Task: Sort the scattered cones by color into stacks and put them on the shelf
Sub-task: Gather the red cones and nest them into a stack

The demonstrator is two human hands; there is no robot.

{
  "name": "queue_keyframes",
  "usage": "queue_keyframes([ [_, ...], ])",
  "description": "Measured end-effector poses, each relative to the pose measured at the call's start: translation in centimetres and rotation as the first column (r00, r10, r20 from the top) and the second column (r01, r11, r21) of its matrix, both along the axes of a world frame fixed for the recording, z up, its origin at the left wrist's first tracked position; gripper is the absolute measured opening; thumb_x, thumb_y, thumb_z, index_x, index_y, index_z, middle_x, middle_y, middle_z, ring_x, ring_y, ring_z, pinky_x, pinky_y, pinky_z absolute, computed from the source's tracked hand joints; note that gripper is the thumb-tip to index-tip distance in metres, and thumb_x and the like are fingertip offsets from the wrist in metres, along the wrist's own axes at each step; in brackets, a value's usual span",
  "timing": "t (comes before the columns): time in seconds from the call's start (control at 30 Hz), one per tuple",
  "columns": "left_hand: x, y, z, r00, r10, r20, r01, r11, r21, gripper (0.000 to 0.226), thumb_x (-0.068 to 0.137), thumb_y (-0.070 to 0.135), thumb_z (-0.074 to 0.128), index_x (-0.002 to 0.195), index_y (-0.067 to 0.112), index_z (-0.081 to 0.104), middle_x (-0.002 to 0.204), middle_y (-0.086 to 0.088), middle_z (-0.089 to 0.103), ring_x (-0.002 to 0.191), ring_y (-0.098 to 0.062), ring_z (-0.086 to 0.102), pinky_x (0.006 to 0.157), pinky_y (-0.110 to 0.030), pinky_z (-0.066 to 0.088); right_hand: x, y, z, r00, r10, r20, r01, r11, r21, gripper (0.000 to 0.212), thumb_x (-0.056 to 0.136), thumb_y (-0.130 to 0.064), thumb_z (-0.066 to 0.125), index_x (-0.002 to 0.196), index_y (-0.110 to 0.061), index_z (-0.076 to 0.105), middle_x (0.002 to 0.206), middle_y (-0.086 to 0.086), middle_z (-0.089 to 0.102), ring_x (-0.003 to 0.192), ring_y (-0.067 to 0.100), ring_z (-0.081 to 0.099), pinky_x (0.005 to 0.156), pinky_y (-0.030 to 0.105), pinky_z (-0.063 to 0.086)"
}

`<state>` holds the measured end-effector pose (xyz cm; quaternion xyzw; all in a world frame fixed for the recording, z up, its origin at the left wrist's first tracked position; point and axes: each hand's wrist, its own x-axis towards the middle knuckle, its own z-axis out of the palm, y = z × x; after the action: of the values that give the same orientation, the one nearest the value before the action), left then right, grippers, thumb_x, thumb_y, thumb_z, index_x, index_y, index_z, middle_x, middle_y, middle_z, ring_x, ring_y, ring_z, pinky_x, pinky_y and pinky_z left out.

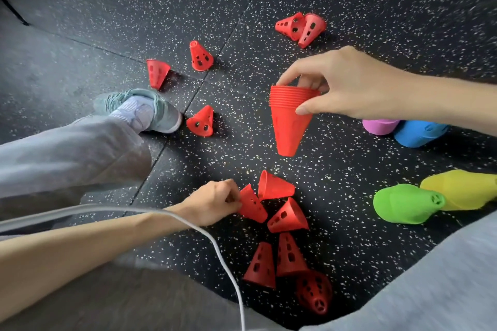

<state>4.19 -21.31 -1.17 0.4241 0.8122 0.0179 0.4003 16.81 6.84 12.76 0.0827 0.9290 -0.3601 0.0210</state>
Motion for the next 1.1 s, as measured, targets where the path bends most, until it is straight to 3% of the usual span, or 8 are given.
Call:
queue_keyframes([
  [0.13, -0.6, 1.3, 2.0, 0.988, -0.120, -0.101, 0.125, 0.991, 0.046, 0.009, 0.098, 0.033, 0.063, 0.100, 0.026, 0.058, 0.093, 0.010, 0.069, 0.085, -0.015, 0.065, 0.080, -0.037, 0.053, -0.1, 0.1, 0.2, 1.000, -0.021, -0.005, 0.021, 1.000, -0.001, 0.040, 0.085, -0.018, 0.080, 0.122, -0.027, 0.068, 0.094, -0.015, 0.073, 0.089, 0.007, 0.069, 0.088, 0.039, 0.055],
  [0.23, -0.3, 2.5, 4.4, 0.970, -0.194, -0.146, 0.218, 0.961, 0.171, 0.007, 0.101, 0.031, 0.060, 0.104, 0.025, 0.057, 0.091, 0.013, 0.066, 0.083, -0.012, 0.062, 0.078, -0.040, 0.053, -0.1, 0.1, 0.3, 0.998, -0.060, -0.034, 0.060, 0.998, -0.012, 0.040, 0.085, -0.019, 0.079, 0.123, -0.028, 0.068, 0.095, -0.014, 0.073, 0.089, 0.009, 0.069, 0.089, 0.039, 0.055],
  [0.43, 1.1, 4.0, 8.4, 0.933, -0.235, -0.271, 0.349, 0.773, 0.529, 0.008, 0.103, 0.029, 0.054, 0.101, 0.022, 0.056, 0.097, 0.015, 0.052, 0.089, -0.010, 0.050, 0.081, -0.029, 0.045, -0.2, 0.2, 1.0, 0.989, -0.118, -0.090, 0.112, 0.991, -0.067, 0.041, 0.085, -0.016, 0.080, 0.123, -0.025, 0.068, 0.095, -0.017, 0.070, 0.088, 0.002, 0.067, 0.088, 0.030, 0.053],
  [0.67, 1.7, 5.8, 11.2, 0.973, 0.002, -0.232, 0.174, 0.656, 0.734, 0.009, 0.104, 0.024, 0.054, 0.099, 0.017, 0.057, 0.099, 0.007, 0.049, 0.090, -0.017, 0.051, 0.080, -0.035, 0.045, 0.1, -0.6, 1.6, 0.984, -0.116, -0.132, 0.096, 0.984, -0.148, 0.042, 0.083, -0.014, 0.082, 0.122, -0.023, 0.069, 0.094, -0.012, 0.073, 0.088, 0.002, 0.068, 0.086, 0.027, 0.053],
  [0.8, 1.5, 6.8, 12.0, 0.976, 0.115, -0.183, 0.081, 0.590, 0.803, 0.003, 0.101, 0.014, 0.059, 0.098, 0.015, 0.058, 0.100, 0.008, 0.047, 0.089, -0.016, 0.052, 0.078, -0.028, 0.044, 0.4, -1.1, 1.7, 0.985, -0.120, -0.127, 0.090, 0.971, -0.223, 0.041, 0.083, -0.013, 0.082, 0.120, -0.025, 0.070, 0.093, -0.007, 0.075, 0.089, 0.005, 0.071, 0.087, 0.030, 0.055],
  [0.9, 1.6, 7.2, 12.4, 0.975, 0.141, -0.171, 0.060, 0.574, 0.817, 0.003, 0.101, 0.013, 0.060, 0.098, 0.013, 0.059, 0.101, 0.008, 0.048, 0.093, -0.014, 0.053, 0.077, -0.017, 0.042, 0.5, -1.4, 1.6, 0.986, -0.112, -0.122, 0.079, 0.965, -0.250, 0.042, 0.083, -0.011, 0.082, 0.120, -0.025, 0.069, 0.093, -0.006, 0.076, 0.088, 0.005, 0.071, 0.087, 0.029, 0.056],
  [1.1, 1.9, 7.6, 12.9, 0.980, 0.148, -0.135, 0.035, 0.537, 0.843, 0.003, 0.100, 0.013, 0.062, 0.099, 0.014, 0.060, 0.101, 0.006, 0.049, 0.093, -0.014, 0.055, 0.073, -0.016, 0.045, 0.8, -1.5, 1.9, 0.983, -0.125, -0.137, 0.088, 0.965, -0.249, 0.041, 0.085, -0.011, 0.080, 0.121, -0.026, 0.069, 0.093, -0.006, 0.076, 0.089, 0.004, 0.071, 0.089, 0.031, 0.055],
])
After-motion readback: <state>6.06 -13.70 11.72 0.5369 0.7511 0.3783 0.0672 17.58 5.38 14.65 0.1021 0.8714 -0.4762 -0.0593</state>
